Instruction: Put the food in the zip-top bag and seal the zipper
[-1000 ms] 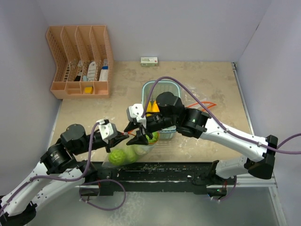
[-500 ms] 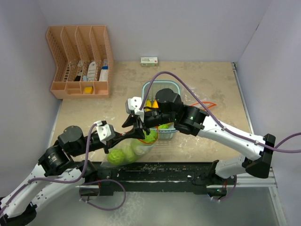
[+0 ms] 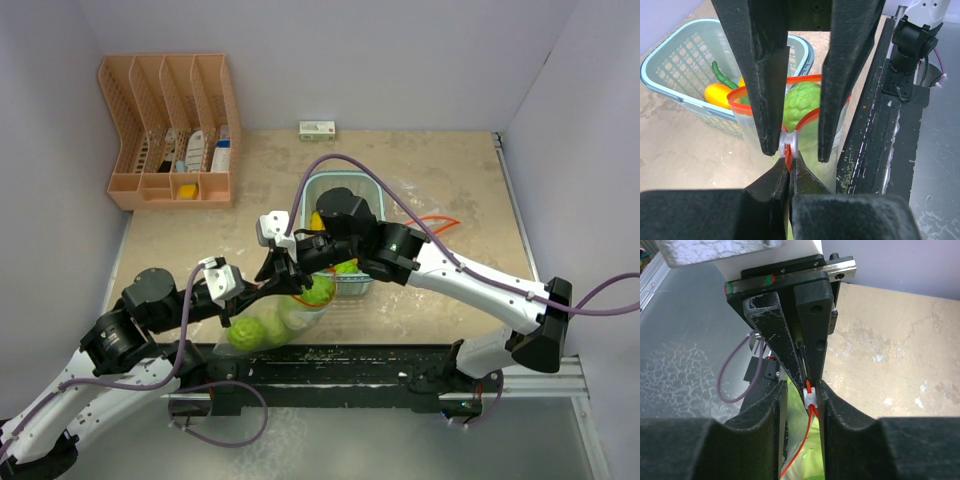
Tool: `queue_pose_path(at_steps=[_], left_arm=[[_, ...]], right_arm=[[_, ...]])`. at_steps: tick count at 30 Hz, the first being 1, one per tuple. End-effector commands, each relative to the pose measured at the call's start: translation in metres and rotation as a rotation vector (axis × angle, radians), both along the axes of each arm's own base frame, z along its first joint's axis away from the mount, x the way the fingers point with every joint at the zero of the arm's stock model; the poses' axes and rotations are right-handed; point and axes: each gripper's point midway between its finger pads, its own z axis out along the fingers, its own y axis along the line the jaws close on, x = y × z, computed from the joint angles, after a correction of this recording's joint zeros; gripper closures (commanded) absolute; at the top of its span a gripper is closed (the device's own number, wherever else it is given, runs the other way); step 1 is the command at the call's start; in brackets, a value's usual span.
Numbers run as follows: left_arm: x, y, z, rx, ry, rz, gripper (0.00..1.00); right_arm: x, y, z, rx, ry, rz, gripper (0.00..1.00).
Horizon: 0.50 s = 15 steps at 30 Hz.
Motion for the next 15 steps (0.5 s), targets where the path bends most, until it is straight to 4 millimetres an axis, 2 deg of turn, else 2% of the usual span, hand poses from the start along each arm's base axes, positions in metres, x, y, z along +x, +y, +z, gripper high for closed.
queue_pose_path(at_steps=[1, 6, 9, 15], left_arm=[[0.000, 0.002, 0.034, -0.082, -0.078, 0.008, 1.00], [0.001, 0.003, 0.035, -0.082, -0.083, 0.018, 1.00], [0.002, 0.003, 0.035, -0.085, -0.086, 0.018, 1.00], [0.002, 0.003, 0.035, -0.084, -0.085, 0.020, 1.00]], right_arm=[[0.003, 0.001, 0.026, 0.060, -0.035, 0.003, 0.70], [0.006, -0.002, 0.022, 0.051, -0.031, -0.014, 0.81], [0.010, -0.004, 0.017, 0.041, -0.026, -0.036, 0.77], [0.014, -0.007, 0.016, 0.039, -0.019, -0.050, 0.80]])
